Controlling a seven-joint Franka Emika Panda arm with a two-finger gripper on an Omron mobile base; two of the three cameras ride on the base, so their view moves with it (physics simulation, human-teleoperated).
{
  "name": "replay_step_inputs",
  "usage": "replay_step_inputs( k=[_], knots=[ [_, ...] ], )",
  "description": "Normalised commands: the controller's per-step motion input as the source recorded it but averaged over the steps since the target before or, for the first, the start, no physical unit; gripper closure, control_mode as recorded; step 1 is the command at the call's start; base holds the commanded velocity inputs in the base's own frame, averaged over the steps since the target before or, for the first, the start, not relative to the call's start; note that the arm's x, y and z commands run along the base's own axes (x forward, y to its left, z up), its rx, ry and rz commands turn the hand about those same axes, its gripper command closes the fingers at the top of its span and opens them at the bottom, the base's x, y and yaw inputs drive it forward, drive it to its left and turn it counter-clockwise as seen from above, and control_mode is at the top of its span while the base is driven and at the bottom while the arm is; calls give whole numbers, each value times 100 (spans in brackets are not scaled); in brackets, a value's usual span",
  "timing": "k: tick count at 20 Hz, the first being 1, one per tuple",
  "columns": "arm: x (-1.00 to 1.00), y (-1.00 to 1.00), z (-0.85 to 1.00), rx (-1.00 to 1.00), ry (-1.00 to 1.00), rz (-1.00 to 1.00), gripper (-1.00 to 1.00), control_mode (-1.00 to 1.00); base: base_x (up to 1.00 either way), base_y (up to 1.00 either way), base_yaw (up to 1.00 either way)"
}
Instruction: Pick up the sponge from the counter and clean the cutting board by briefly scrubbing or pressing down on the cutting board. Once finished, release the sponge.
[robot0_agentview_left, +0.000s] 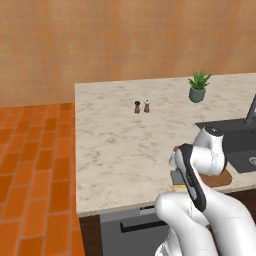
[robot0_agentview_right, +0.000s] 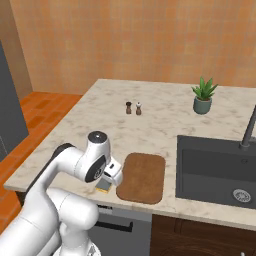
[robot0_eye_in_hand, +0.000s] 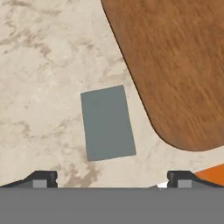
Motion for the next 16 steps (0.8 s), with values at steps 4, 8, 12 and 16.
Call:
replay_step_inputs(
  k=[4,8,12,16],
  knots=[
    [28,13,-35,0,9,2,-100,-100,0,0,0],
    [1,7,-42,0,3,5,-100,-100,0,0,0],
    [1,0,-40,-1,0,7,-100,-100,0,0,0],
    [0,0,-38,0,4,9,-100,-100,0,0,0]
  ],
)
